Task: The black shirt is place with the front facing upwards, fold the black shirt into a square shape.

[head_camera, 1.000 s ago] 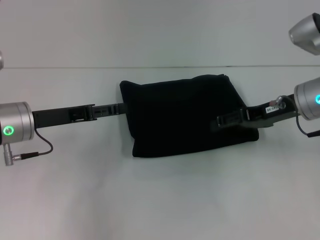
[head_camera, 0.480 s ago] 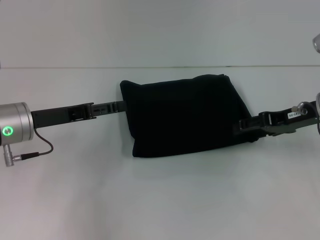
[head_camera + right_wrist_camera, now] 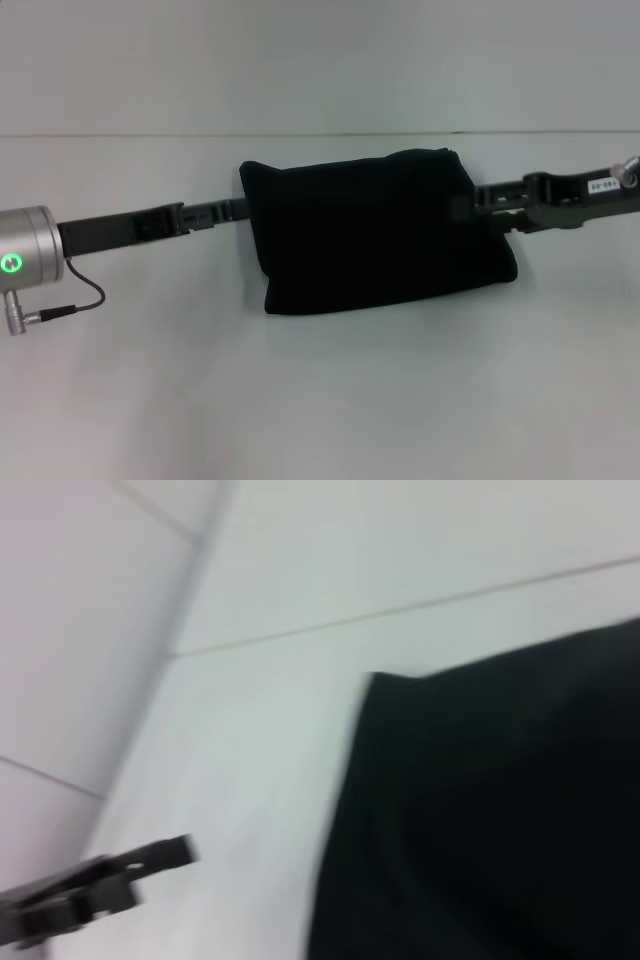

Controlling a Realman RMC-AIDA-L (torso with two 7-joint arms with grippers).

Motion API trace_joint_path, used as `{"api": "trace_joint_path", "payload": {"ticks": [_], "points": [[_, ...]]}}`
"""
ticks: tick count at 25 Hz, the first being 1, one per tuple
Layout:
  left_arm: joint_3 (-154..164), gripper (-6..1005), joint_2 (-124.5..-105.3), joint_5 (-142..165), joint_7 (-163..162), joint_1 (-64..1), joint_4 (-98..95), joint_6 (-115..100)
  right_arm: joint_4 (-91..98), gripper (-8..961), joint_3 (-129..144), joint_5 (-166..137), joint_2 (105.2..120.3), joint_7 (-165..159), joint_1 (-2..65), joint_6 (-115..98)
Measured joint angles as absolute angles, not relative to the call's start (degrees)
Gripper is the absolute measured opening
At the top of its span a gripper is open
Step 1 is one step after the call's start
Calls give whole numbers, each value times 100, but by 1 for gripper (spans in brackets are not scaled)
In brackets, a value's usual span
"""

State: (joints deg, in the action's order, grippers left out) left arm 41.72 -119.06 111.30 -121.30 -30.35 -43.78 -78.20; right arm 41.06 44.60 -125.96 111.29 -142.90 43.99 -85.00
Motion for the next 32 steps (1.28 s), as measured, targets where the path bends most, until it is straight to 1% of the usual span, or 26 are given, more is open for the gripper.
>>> {"api": "trace_joint_path", "payload": {"ticks": [3,10,13,16,18,20,21,22,24,28,32], "points": [[4026,900,-11905,11117,-12130,-3034,-4388,-7827,4006,931,4534,-12473,11170,-14312,4490,-8537],[3709,899,-11902,11062,-12130,-3031,-4397,-7870,3239,930,4977,-12939,11329,-14461,4902,-7448],[3640,898,-11900,11062,-12127,-3031,-4396,-7875,3262,930,5126,-13394,11356,-14684,5002,-7226],[3626,897,-11898,11061,-12099,-3031,-4379,-7876,3624,930,5140,-13787,11357,-14866,4966,-7041],[3625,897,-11898,11061,-12093,-3029,-4378,-7877,3948,930,5109,-13877,11334,-15000,4828,-6830],[3623,896,-11893,11062,-12099,-3022,-4366,-7876,4108,929,5080,-13888,11266,-15130,4714,-6630],[3622,896,-11891,11061,-12104,-3019,-4366,-7876,4164,929,4970,-13833,11181,-15163,4654,-6568],[3622,896,-11889,11062,-12110,-3015,-4366,-7875,4164,929,4970,-13833,11181,-15163,4654,-6568],[3620,895,-11888,11062,-12119,-3010,-4381,-7875,4183,929,4760,-13646,11132,-15066,4630,-6713],[3619,894,-11891,11040,-12124,-3007,-4388,-7866,4169,928,4620,-13050,11135,-14755,4640,-7152],[3616,893,-11868,10806,-12126,-2986,-4355,-7877,4119,928,4627,-12903,11241,-14716,4806,-7095]]}}
